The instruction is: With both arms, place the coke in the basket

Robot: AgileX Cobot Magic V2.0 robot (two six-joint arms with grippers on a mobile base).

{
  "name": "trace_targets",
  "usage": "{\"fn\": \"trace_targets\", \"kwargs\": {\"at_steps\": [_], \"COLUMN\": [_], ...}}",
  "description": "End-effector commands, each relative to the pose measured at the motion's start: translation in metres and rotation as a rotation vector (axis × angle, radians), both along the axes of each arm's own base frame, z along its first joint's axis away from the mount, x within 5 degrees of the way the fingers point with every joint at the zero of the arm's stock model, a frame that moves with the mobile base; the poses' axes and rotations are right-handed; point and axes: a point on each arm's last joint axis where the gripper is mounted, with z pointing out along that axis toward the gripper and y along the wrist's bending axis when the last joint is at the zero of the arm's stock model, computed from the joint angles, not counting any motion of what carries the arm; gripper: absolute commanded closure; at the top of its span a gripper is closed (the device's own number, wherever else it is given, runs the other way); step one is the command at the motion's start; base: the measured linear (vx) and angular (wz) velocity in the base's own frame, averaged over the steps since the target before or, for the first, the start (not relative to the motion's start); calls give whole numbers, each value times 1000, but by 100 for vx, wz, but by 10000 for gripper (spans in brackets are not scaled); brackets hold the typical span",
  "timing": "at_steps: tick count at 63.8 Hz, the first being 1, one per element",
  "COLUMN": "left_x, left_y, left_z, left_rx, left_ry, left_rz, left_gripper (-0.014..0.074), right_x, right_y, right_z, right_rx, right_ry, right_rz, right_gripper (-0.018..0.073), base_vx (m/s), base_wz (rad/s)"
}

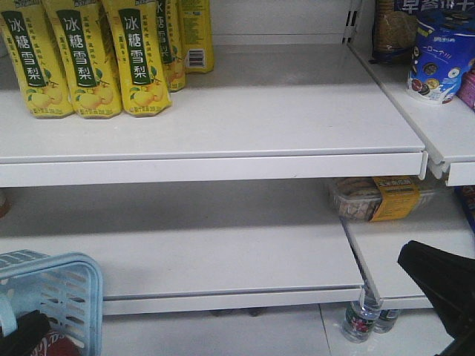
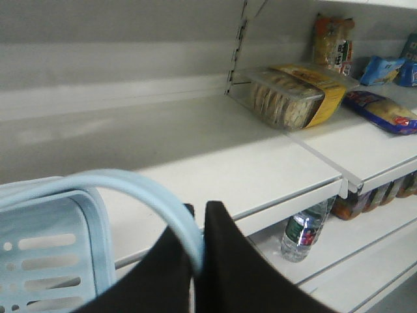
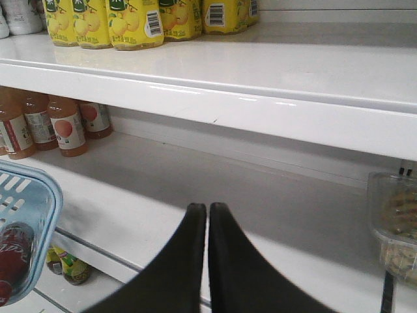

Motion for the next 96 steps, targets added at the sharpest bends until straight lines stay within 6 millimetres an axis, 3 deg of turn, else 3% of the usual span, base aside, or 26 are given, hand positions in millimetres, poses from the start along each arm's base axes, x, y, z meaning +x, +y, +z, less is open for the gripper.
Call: {"fn": "trace_targets", "kwargs": {"at_steps": [1,18,48,65,96], "left_x": [-1,-11,-19,-17,-17], "left_y": [0,7,30,36,36], "left_z": [25,-1,8,2,-1], "left_rx": [-42,-93,125,181,152], "left_ry": [-215,-233,-477,-414,-373], "left_rz": [-13,9,307,411,413], "left_gripper": [603,603,603,603,603], "right_x": [2,2,2,2,2], "right_y": [-2,-2,-2,-2,-2], "right_z": [9,9,9,9,9], "right_rx": [-13,-13,-13,-13,-13], "right_ry": [-32,-32,-32,-32,-32], "right_rz": [-26,-26,-26,-27,-27], "right_gripper": [564,564,564,564,564], "base_vx": [0,0,0,0,0], "base_wz": [0,0,0,0,0]}}
